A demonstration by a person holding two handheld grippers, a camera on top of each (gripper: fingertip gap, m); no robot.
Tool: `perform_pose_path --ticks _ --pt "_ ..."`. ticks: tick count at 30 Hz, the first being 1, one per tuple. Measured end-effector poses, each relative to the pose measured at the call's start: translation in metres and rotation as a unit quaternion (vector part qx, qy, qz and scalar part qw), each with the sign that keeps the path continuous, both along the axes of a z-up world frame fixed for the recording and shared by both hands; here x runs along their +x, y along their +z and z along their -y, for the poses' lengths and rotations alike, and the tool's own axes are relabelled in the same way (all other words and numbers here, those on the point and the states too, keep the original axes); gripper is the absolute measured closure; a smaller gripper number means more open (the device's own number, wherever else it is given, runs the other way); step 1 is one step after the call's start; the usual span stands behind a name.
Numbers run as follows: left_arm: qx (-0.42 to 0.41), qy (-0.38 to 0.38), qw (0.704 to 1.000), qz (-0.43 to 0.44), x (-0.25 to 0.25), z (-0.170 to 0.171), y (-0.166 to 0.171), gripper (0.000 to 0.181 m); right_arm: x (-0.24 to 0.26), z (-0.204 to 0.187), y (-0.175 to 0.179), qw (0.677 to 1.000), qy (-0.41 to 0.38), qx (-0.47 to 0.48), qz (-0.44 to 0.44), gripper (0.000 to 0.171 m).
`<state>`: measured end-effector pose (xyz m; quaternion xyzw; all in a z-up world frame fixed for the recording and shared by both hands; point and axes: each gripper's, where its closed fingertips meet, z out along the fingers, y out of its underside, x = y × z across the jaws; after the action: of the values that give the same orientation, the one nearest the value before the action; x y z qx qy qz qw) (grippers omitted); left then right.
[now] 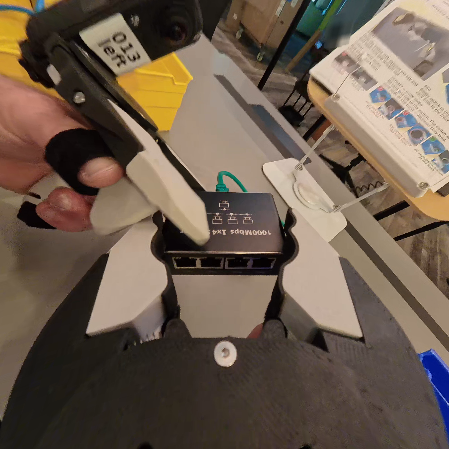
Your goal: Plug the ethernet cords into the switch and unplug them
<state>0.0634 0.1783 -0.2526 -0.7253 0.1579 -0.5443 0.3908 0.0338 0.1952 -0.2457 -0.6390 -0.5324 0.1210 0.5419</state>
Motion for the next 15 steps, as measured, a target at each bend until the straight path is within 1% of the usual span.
perform_pose_path --ticks 2,6,8,11,13,15 --pt "-0.017 0.004 0.999 0.049 -0.007 -0.003 0.008 0.122 -0.001 0.002 0.008 1.0 0.002 0.006 -0.03 0.074" --pt "-0.016 0.004 0.994 0.105 -0.014 -0.002 0.019 0.134 -0.002 0.005 0.02 0.996 0.017 0.009 -0.082 0.073" --pt "-0.02 -0.01 0.991 0.134 -0.013 0.001 0.027 0.13 -0.001 0.007 0.027 0.993 0.028 0.015 -0.112 0.074" --pt "-0.009 -0.012 0.99 0.137 -0.009 0.004 0.032 0.11 0.001 0.005 0.025 0.992 0.027 0.02 -0.12 0.073" --pt "-0.015 -0.005 0.991 0.13 -0.007 0.003 0.03 0.106 0.002 0.003 0.021 0.992 0.026 0.012 -0.126 0.073" --pt "-0.017 0.005 0.994 0.107 -0.006 0.0 0.023 0.111 0.002 0.003 0.018 0.992 0.028 0.016 -0.124 0.073"
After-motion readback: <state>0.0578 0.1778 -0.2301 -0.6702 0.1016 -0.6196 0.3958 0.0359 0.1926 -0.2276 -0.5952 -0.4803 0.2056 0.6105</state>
